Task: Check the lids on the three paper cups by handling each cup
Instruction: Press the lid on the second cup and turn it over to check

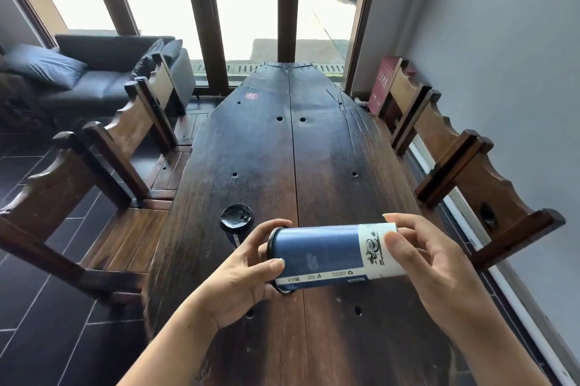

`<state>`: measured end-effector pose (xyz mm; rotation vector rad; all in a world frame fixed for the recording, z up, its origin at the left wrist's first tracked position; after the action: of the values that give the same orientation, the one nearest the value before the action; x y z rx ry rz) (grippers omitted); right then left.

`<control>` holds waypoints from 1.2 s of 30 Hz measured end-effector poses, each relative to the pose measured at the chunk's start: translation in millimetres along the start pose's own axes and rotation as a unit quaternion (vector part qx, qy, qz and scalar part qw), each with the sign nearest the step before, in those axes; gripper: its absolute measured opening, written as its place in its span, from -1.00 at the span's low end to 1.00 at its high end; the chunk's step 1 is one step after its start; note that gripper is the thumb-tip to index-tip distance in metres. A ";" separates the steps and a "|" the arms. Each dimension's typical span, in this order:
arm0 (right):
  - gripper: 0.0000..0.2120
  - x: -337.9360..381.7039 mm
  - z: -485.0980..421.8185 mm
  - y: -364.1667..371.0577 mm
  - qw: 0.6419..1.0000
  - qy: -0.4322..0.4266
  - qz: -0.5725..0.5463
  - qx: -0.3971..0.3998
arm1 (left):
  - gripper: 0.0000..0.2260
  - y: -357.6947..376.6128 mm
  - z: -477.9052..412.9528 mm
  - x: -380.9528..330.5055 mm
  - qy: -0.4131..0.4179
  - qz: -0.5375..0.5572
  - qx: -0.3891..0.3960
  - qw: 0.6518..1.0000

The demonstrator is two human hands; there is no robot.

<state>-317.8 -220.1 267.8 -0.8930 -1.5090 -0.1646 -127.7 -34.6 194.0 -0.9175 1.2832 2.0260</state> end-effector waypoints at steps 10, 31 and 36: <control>-0.67 -4.7 -3.7 -1.0 0.998 0.044 -0.033 0.020 | -0.34 4.7 1.1 5.9 0.061 -0.012 0.003 0.998; -0.47 1.2 5.0 -3.0 0.995 -0.025 0.067 0.068 | -0.35 1.5 -1.0 8.1 -0.050 -0.007 -0.016 0.999; -0.43 0.2 3.0 -1.7 0.998 -0.005 0.037 0.058 | -0.32 5.3 2.1 5.6 -0.003 0.011 -0.015 1.000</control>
<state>-321.1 -219.4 268.2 -0.8558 -1.4766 -0.0194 -135.7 -34.2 193.0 -0.9152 1.2686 2.0686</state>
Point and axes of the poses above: each hand's wrist, its own z-axis away from the middle knuckle, its own y-axis out of the palm, x = y × z, the point moved 3 cm from there along -z, towards the middle knuckle, and after that the axes turned 10 degrees about -y, right-handed, at the moved point
